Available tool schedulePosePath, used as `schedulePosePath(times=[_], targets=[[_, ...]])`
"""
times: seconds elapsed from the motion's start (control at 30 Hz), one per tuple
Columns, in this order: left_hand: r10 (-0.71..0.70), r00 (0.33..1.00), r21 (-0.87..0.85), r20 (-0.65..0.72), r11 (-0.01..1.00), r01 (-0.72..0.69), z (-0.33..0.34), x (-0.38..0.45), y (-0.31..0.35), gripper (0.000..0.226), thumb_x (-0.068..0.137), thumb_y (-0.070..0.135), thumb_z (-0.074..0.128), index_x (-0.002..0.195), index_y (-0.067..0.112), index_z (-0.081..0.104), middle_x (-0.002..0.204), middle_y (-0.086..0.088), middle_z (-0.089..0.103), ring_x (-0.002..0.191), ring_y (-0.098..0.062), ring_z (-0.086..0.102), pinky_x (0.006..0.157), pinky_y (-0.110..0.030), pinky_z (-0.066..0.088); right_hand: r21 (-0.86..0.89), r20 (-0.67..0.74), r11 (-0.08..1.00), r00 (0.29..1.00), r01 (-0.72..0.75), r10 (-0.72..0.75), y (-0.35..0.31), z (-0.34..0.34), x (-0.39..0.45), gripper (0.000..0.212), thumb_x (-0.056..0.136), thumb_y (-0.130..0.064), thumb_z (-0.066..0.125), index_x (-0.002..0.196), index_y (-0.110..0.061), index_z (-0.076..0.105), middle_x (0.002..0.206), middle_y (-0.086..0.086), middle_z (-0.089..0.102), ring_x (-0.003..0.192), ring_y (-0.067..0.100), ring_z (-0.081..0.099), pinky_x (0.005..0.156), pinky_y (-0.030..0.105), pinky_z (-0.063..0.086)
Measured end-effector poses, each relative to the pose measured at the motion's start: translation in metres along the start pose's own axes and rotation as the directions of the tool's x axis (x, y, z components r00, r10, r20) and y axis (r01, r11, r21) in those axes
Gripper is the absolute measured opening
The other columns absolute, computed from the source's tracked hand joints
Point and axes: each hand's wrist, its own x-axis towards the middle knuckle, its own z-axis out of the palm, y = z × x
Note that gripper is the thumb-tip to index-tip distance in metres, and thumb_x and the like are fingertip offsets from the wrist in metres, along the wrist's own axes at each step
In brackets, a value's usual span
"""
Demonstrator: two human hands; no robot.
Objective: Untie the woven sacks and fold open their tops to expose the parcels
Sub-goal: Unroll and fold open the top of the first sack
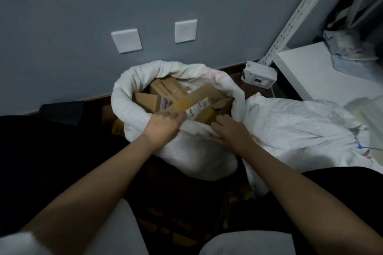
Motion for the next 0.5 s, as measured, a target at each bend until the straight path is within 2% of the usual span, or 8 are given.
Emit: schedulePosePath(times=[0.07, 0.13, 0.2, 0.27, 0.33, 0.4, 0.47, 0.5], targets=[[0.146, 0.989, -0.044, 0.002, 0.988, -0.145, 0.011, -0.004, -0.001, 0.023, 0.072, 0.019, 0.054, 0.091, 0.011, 0.063, 0.074, -0.008, 0.066, 0.057, -0.026, 0.063, 0.044, -0.028, 0.047, 0.102, 0.072, 0.994, 0.996, 0.050, -0.058, -0.003, -0.001, -0.003, 0.020, 0.079, -0.036, 0.056, 0.077, -0.016, 0.050, 0.079, 0.003, 0.050, 0.069, 0.020, 0.048, 0.051, 0.027, 0.037], [0.232, 0.973, -0.028, -0.013, 0.972, -0.232, 0.016, -0.006, -0.004, 0.028, 0.079, 0.019, 0.040, 0.094, 0.012, 0.062, 0.080, -0.007, 0.066, 0.062, -0.026, 0.064, 0.046, -0.030, 0.048, 0.320, 0.227, 0.934, 0.970, -0.156, 0.085, -0.014, -0.009, -0.001, 0.030, 0.081, -0.047, 0.061, 0.082, -0.019, 0.048, 0.084, -0.005, 0.046, 0.070, 0.013, 0.046, 0.058, 0.028, 0.039], [0.273, 0.959, 0.016, -0.072, 0.962, -0.273, 0.017, -0.004, -0.009, 0.029, 0.081, 0.018, 0.039, 0.092, 0.014, 0.064, 0.078, -0.005, 0.065, 0.061, -0.024, 0.063, 0.047, -0.029, 0.046, 0.434, 0.353, 0.829, 0.913, -0.352, 0.203, -0.024, -0.009, 0.006, 0.041, 0.080, -0.055, 0.067, 0.102, -0.025, 0.050, 0.096, -0.011, 0.052, 0.081, 0.008, 0.051, 0.067, 0.026, 0.041], [0.269, 0.956, -0.022, -0.116, 0.962, -0.273, 0.015, -0.002, -0.012, 0.031, 0.082, 0.024, 0.040, 0.097, 0.014, 0.065, 0.082, -0.004, 0.067, 0.068, -0.024, 0.064, 0.055, -0.029, 0.047, 0.441, 0.362, 0.816, 0.905, -0.375, 0.221, -0.029, -0.003, 0.015, 0.043, 0.089, -0.041, 0.062, 0.127, -0.023, 0.051, 0.117, -0.004, 0.060, 0.103, 0.013, 0.056, 0.083, 0.029, 0.045], [0.185, 0.982, -0.295, 0.047, 0.941, -0.164, 0.010, -0.001, -0.015, 0.050, 0.082, 0.048, 0.043, 0.116, 0.015, 0.059, 0.103, -0.006, 0.066, 0.090, -0.024, 0.064, 0.073, -0.032, 0.050, 0.407, 0.267, 0.847, 0.932, -0.341, 0.247, -0.034, 0.001, 0.022, 0.036, 0.096, -0.026, 0.052, 0.131, -0.016, 0.055, 0.124, 0.006, 0.061, 0.110, 0.022, 0.058, 0.088, 0.032, 0.045], [0.128, 0.943, -0.541, 0.306, 0.838, 0.062, 0.007, -0.001, -0.020, 0.078, 0.073, 0.076, 0.038, 0.125, 0.020, 0.054, 0.118, -0.001, 0.062, 0.105, -0.018, 0.058, 0.090, -0.035, 0.046, 0.316, 0.100, 0.911, 0.965, -0.264, 0.244, -0.041, 0.010, 0.022, 0.035, 0.092, -0.022, 0.047, 0.124, -0.014, 0.061, 0.114, 0.008, 0.065, 0.097, 0.026, 0.062, 0.075, 0.033, 0.050], [0.109, 0.919, -0.658, 0.380, 0.730, 0.185, 0.006, 0.003, -0.027, 0.079, 0.071, 0.081, 0.034, 0.117, 0.023, 0.061, 0.115, 0.003, 0.063, 0.105, -0.013, 0.058, 0.092, -0.038, 0.046, 0.234, -0.044, 0.953, 0.977, -0.194, 0.210, -0.048, 0.016, 0.020, 0.034, 0.087, -0.022, 0.047, 0.117, -0.015, 0.063, 0.101, 0.006, 0.065, 0.083, 0.023, 0.060, 0.062, 0.029, 0.049], [0.101, 0.929, -0.670, 0.356, 0.720, 0.178, 0.006, 0.004, -0.029, 0.072, 0.072, 0.076, 0.036, 0.110, 0.022, 0.065, 0.109, 0.003, 0.065, 0.100, -0.014, 0.060, 0.088, -0.040, 0.048, 0.213, -0.072, 0.961, 0.978, -0.175, 0.194, -0.049, 0.019, 0.019, 0.033, 0.085, -0.023, 0.049, 0.114, -0.016, 0.063, 0.098, 0.005, 0.063, 0.080, 0.022, 0.057, 0.061, 0.030, 0.047]])
